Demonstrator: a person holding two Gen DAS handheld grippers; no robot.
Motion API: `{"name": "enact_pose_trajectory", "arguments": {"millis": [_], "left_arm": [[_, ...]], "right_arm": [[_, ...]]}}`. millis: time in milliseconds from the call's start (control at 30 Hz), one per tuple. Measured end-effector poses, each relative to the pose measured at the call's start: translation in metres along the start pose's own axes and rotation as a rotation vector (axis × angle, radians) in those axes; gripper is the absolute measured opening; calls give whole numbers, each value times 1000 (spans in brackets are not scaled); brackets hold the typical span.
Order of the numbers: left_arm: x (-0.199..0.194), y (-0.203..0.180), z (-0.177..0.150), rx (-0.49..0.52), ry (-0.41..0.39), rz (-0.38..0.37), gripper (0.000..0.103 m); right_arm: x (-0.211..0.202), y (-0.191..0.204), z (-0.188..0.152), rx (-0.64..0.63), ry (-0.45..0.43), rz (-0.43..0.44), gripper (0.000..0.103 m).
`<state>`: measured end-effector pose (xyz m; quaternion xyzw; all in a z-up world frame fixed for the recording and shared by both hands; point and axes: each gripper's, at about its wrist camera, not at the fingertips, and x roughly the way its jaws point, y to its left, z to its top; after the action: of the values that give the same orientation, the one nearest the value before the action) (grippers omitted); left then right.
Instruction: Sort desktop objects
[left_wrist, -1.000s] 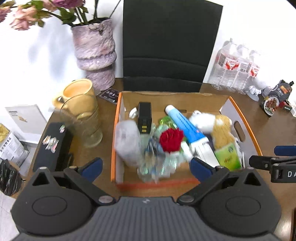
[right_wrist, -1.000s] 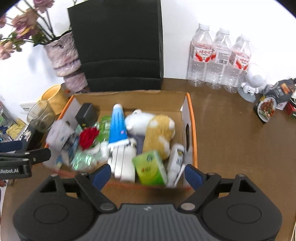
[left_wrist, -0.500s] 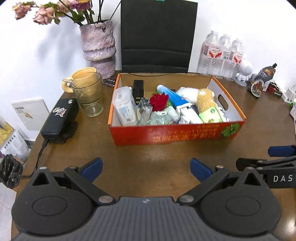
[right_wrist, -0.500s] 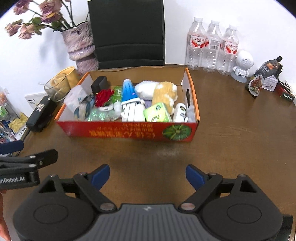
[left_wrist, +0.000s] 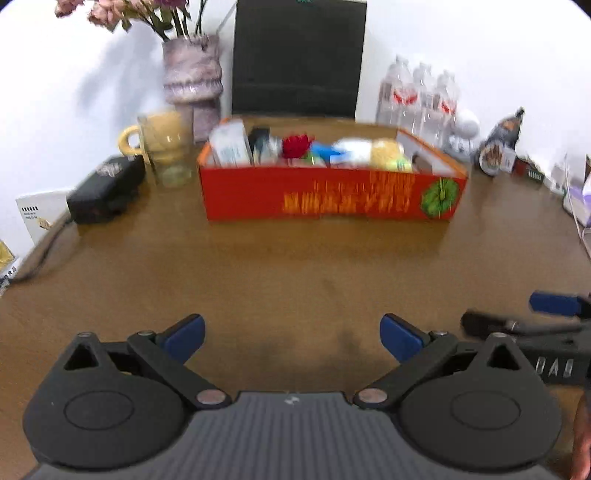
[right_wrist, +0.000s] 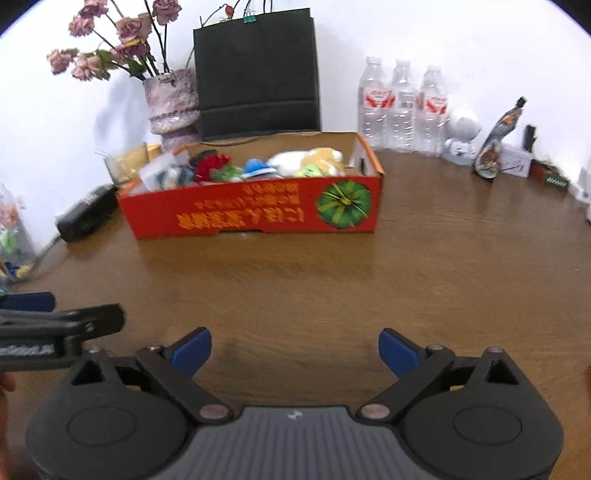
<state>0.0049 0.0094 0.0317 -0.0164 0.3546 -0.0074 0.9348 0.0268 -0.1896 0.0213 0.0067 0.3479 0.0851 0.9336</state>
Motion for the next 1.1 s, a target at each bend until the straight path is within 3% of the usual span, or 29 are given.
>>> {"name": "enact_pose_trajectory", "arguments": {"millis": [200,433,1100], "left_arm": [[10,2,-16,-14,16,-11,103],[12,-3,-25,18,-10,16,103],[13,-5,-28,12,-29,39,103]], "right_arm": [[7,-4,-15,44,0,15,100],[15,11,-23,-37,9,-46,102],[13,10,-27,-27,-10,-43,103]]}}
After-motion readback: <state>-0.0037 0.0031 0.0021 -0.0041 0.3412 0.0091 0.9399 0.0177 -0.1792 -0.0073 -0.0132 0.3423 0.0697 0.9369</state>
